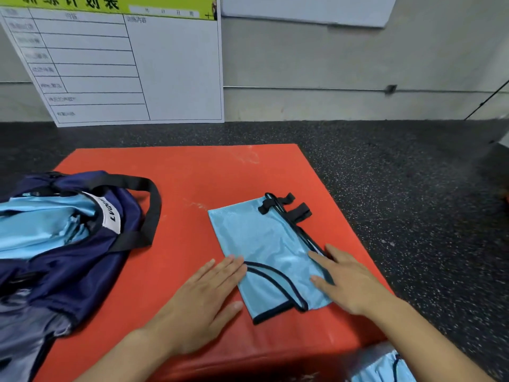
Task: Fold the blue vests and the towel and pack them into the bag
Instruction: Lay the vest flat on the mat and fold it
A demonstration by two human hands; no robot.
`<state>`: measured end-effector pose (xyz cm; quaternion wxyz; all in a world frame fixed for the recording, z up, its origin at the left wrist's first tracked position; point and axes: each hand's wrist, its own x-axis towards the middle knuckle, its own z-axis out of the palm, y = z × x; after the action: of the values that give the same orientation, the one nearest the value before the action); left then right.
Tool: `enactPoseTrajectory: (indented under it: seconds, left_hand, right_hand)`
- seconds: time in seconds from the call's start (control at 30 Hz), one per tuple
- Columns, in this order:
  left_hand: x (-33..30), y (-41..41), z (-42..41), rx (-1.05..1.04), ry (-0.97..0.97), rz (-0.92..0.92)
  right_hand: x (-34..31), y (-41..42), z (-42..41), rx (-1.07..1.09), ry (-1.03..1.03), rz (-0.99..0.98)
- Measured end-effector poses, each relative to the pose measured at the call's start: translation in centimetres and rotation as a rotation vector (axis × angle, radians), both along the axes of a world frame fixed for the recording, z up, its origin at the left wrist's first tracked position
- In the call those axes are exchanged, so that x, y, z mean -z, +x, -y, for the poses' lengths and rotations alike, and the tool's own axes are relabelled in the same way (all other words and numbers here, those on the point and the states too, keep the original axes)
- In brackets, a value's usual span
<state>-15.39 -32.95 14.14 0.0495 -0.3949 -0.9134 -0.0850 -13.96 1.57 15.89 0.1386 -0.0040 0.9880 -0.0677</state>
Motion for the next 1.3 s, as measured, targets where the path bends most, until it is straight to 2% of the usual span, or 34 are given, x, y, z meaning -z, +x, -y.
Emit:
enactPoseTrajectory:
  seconds: [0.1, 0.3, 0.43, 0.57, 0.67, 0.73, 1.0, 1.13, 1.23, 1.3]
  left_hand:
    - [0.1, 1.6, -0.9, 0.045, 0.017, 0.039]
    - [0.4, 2.3, -1.2, 0.025, -0.034, 0.005]
    - [0.5, 2.0, -0.9, 0.027, -0.085, -0.002]
    - [0.5, 2.0, -1.0, 0.018, -0.116, 0.02]
    - [0.7, 1.7, -1.0, 0.038, -0.072, 0.09]
    - [0.8, 1.5, -0.7, 0.037, -0.067, 0.071]
    - [1.1, 1.2, 2.2, 0.046, -0.061, 0.207]
    - [1.4, 0.8, 3.5, 0.036, 0.087, 0.201]
    - [1.7, 0.1, 3.5, 0.033, 0.199, 0.12]
    - [1.3, -0.2, 3.0, 0.029, 0.236, 0.103]
  right_hand:
    - [-0.3, -0.2, -1.0, 0.01, -0.054, -0.005]
    - [-2.0, 1.2, 0.0, -0.161, -0.137, -0.006]
    - [-4.0, 2.5, 0.0, -0.229, -0.276, 0.111]
    - [-3.5, 2.5, -0.5, -0.444, -0.123, -0.091]
    - [-2.1, 2.6, 1.0, -0.615, -0.115, -0.005]
    - [-1.0, 2.5, 1.3, -0.673, -0.135, -0.009]
    - [1.6, 2.3, -0.8, -0.687, -0.296, -0.231]
    - [2.2, 1.1, -0.4, -0.698, -0.317, -0.324]
    - [2.2, 0.0, 0.1, -0.679, -0.335, -0.327]
    - [1.5, -0.6, 0.1, -0.613, -0.416, -0.232]
